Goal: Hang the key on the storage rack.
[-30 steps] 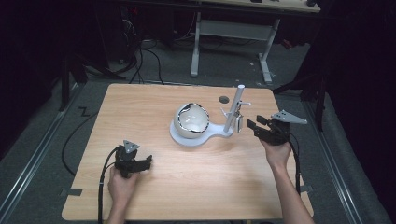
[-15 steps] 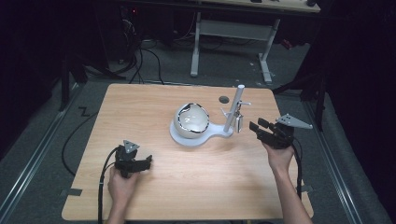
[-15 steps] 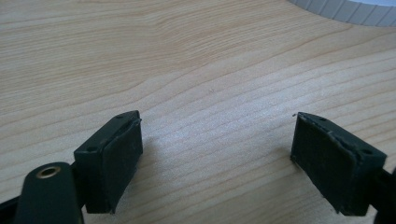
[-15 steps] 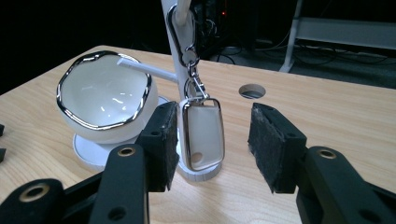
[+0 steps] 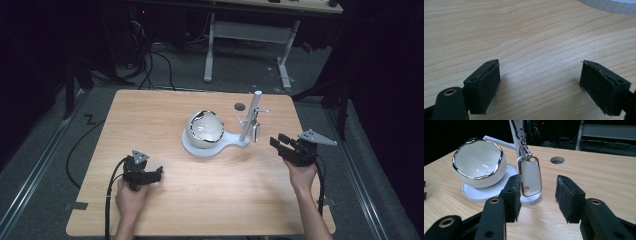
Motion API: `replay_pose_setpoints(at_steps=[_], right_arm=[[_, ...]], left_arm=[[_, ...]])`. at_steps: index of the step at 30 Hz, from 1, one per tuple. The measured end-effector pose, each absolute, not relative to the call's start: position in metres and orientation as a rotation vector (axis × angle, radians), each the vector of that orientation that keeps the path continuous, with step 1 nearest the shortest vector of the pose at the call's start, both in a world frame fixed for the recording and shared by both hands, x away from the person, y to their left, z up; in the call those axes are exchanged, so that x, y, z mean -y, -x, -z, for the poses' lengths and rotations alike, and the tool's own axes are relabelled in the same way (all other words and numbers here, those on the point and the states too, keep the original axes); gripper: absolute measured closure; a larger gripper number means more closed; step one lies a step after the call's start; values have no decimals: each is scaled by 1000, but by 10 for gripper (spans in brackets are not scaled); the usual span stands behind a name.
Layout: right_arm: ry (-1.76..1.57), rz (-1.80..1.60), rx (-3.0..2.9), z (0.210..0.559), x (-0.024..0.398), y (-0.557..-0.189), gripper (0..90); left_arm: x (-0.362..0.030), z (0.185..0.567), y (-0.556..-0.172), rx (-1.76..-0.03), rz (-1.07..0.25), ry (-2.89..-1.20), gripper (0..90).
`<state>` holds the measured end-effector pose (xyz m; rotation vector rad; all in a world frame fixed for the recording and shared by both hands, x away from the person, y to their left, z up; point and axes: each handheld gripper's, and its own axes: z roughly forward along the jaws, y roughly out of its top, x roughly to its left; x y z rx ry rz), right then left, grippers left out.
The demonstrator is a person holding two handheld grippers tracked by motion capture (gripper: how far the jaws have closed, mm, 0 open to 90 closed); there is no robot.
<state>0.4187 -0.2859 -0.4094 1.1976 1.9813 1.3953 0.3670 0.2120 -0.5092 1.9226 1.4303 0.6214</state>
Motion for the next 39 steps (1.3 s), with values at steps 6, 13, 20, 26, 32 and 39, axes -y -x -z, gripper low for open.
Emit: replay_pose_setpoints(at_steps=[6, 13, 20, 26, 32, 39], right_arm=[[-1203, -1402, -1975, 413, 289, -414, 553], [-1208, -1407, -1969, 416, 291, -411, 553], [-1209, -1406, -1966, 418, 292, -407, 553], [-1214, -1406, -1969, 421, 292, -405, 553], [-1219, -1402, -1967, 424, 294, -403, 553], [-1238, -1378, -1977, 434, 294, -401, 552]], left_arm=[[-212, 509, -367, -1430, -622, -1923, 170], [-212, 509, -367, -1430, -622, -1923, 170], [-212, 509, -367, -1430, -622, -1923, 170], [-212, 509, -367, -1430, -622, -1923, 170], [-212, 509, -367, -1430, -622, -1923, 170], [-212, 509, -367, -1431, -622, -1923, 170]])
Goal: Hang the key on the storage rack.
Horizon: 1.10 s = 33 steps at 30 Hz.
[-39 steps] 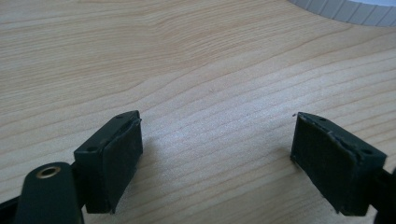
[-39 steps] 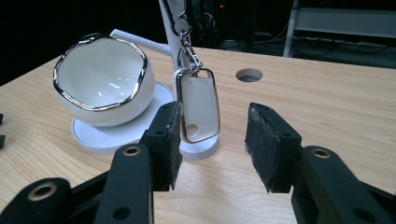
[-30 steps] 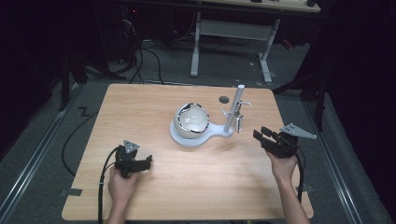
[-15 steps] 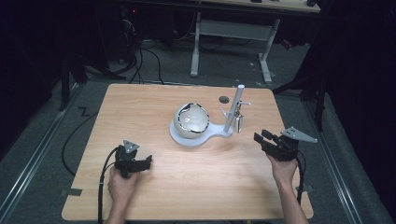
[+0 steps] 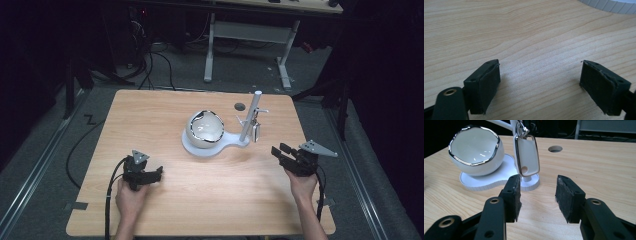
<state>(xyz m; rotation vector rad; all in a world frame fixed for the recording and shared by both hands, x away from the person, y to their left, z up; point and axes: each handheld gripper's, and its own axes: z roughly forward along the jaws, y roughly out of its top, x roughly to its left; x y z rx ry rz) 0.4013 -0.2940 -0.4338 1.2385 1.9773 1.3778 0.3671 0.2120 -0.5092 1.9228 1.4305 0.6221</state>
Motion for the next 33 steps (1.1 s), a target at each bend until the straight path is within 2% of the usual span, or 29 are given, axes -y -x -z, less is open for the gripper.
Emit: replay_pose_setpoints(at_steps=[18, 33], right_arm=[[-1309, -1221, -2063, 481, 286, -404, 551], [-1318, -1072, -2141, 502, 275, -406, 517]], left_arm=[[-212, 509, -367, -1431, -623, -1922, 170], [-212, 509, -367, -1432, -622, -1922, 170]])
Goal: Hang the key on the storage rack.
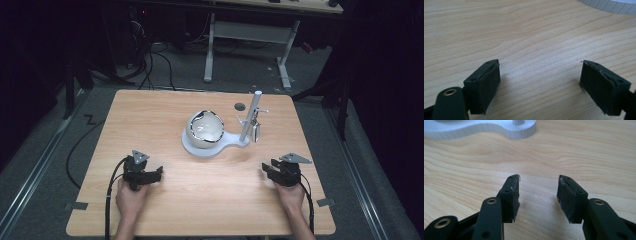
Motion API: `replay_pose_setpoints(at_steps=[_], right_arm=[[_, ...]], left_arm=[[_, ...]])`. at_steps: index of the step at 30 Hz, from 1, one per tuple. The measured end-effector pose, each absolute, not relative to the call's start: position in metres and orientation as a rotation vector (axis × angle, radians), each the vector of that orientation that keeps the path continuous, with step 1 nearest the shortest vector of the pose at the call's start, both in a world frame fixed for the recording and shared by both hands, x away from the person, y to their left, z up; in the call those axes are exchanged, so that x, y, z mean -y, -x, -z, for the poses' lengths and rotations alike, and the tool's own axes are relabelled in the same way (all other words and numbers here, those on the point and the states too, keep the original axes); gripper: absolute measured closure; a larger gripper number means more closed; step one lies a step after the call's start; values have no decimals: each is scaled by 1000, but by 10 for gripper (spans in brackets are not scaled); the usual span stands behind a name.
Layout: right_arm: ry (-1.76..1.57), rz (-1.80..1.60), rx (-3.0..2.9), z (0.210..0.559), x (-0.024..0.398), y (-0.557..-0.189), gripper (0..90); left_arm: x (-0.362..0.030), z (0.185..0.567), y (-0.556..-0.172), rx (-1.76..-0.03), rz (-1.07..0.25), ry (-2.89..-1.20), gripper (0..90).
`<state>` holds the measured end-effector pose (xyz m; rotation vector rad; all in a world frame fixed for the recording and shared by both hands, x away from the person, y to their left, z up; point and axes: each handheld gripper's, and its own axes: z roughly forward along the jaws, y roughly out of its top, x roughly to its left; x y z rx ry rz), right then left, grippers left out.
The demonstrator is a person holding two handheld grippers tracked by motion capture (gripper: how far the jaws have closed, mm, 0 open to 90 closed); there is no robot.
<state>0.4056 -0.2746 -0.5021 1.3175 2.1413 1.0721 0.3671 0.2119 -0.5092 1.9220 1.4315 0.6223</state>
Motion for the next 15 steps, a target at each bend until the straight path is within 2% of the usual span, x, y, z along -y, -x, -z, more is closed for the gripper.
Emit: replay_pose_setpoints(at_steps=[9, 15], right_arm=[[-1293, -948, -2176, 504, 265, -410, 437], [-1295, -948, -2174, 504, 265, -410, 434]], left_arm=[[-212, 509, -367, -1431, -622, -1922, 170], [-212, 509, -367, -1431, -622, -1923, 170]])
